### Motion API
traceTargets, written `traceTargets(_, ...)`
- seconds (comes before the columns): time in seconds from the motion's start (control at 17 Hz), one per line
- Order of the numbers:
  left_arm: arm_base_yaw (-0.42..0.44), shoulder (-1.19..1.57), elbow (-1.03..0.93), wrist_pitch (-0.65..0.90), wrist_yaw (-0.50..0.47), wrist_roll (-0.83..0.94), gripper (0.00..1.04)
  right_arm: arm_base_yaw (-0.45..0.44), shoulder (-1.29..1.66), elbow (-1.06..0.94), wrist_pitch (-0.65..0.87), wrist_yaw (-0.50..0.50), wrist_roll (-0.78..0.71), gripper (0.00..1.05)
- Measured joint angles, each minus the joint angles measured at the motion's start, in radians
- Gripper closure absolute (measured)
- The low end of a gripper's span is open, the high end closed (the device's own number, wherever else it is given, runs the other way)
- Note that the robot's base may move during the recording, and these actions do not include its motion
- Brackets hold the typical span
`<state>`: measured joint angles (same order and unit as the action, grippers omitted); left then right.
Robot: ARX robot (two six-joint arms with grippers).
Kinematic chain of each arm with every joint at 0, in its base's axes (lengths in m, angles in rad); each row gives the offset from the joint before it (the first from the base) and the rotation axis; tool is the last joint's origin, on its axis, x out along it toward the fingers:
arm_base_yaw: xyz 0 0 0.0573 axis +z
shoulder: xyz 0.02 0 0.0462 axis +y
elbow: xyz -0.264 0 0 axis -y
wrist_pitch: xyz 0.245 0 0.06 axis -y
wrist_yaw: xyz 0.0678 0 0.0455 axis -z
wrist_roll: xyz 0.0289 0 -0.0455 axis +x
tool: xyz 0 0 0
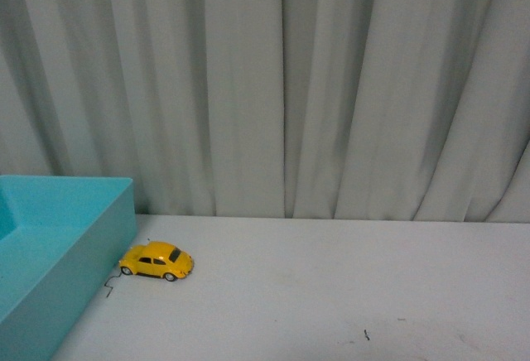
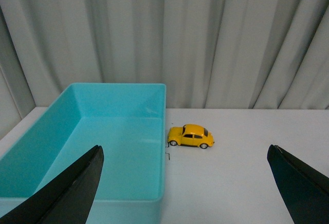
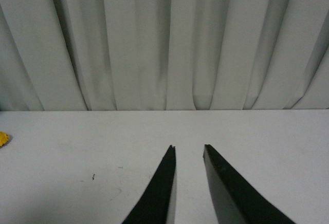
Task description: Wind up and store yellow beetle toy
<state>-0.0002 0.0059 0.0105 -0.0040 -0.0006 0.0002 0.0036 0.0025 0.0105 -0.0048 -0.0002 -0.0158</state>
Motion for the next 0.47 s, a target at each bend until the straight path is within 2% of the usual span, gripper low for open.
traceTargets(0.18,0.0,0.0,0.0,0.0,0.0,0.0,0.07,0.0,0.0,0.0,0.0,0.0,0.0,0.48)
traceTargets(0.35,0.0,0.0,0.0,0.0,0.0,0.0,0.07,0.0,0.0,0.0,0.0,0.0,0.0,0.22)
traceTargets(0.41,-0.005,0.011,0.013,-0.053,-0.013,-0.019,0.07,0.0,0.0,0.0,0.0,0.0,0.0,0.12)
traceTargets(0.47,-0.051,0.163,0.135,-0.328,-0.103,-0.121,0.07,0.0,0.0,0.0,0.0,0.0,0.002,0.04)
